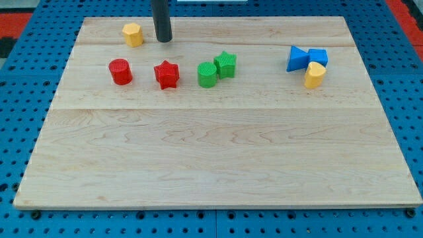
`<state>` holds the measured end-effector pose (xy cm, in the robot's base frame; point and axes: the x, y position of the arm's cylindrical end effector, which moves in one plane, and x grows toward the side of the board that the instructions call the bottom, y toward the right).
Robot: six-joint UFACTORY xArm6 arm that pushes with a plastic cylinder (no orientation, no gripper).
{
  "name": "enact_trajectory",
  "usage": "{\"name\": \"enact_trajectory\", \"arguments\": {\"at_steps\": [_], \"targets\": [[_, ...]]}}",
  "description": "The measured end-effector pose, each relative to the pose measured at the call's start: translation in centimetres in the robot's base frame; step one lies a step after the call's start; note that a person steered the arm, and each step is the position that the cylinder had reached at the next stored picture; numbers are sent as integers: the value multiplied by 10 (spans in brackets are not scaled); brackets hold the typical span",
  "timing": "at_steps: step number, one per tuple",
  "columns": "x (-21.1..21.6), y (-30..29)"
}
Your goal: Move the blue cube into the blue triangle
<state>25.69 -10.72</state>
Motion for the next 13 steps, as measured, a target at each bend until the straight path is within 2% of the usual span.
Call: {"name": "enact_trajectory", "arguments": {"at_steps": [2,3,5,7,8,11,12,13], "targets": [[3,-43],[-1,-23],[-19,103],[-15,256],[-9,296],[-5,309],[30,352],[72,318]]}}
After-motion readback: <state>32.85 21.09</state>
